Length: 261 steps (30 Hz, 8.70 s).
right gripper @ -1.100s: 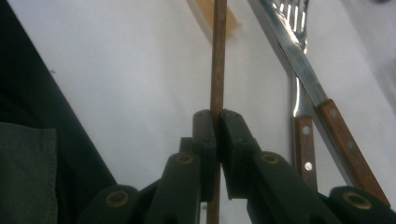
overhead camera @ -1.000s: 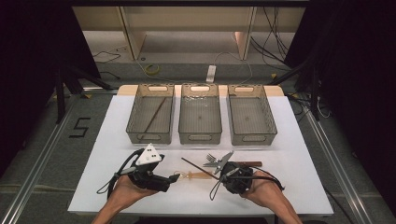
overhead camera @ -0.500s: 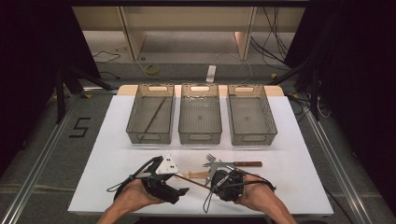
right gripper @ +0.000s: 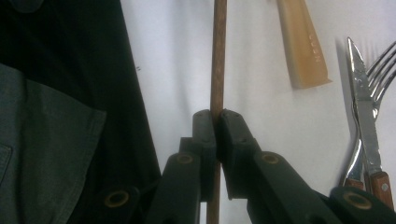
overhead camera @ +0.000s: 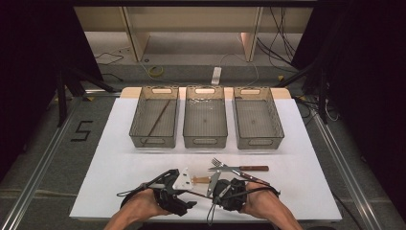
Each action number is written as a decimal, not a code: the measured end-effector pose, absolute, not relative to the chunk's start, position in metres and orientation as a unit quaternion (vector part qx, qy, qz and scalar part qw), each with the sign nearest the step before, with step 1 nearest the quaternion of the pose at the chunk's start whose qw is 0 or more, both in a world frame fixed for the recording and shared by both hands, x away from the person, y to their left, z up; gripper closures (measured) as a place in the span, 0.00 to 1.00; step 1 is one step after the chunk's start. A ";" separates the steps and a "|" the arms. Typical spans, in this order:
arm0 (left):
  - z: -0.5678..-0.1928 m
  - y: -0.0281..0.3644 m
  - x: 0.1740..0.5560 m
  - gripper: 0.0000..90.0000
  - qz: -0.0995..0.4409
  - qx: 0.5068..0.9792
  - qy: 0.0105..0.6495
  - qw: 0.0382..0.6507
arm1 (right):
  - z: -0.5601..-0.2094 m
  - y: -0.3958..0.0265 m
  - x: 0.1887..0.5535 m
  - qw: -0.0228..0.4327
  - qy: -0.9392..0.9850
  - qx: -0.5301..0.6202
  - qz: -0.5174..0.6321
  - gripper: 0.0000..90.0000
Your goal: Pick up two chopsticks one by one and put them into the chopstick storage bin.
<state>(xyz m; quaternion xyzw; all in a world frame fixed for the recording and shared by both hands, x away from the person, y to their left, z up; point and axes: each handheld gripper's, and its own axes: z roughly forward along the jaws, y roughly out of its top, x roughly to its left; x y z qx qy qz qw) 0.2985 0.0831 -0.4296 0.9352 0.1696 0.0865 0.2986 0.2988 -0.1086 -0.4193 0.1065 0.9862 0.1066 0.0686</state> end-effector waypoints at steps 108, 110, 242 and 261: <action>-0.400 0.157 0.363 0.94 0.136 0.841 0.379 0.361 | -0.418 -0.202 0.323 0.125 0.831 0.355 0.411 0.31; -0.397 0.159 0.367 0.94 0.140 0.837 0.384 0.365 | -0.419 -0.204 0.323 0.125 0.829 0.358 0.412 0.31; -0.381 0.151 0.416 0.19 0.132 0.840 0.371 0.372 | -0.419 -0.222 0.304 0.127 0.810 0.355 0.449 0.29; -0.404 0.097 0.393 0.18 0.091 0.888 0.296 0.340 | -0.421 -0.231 0.302 0.131 0.788 0.360 0.481 0.29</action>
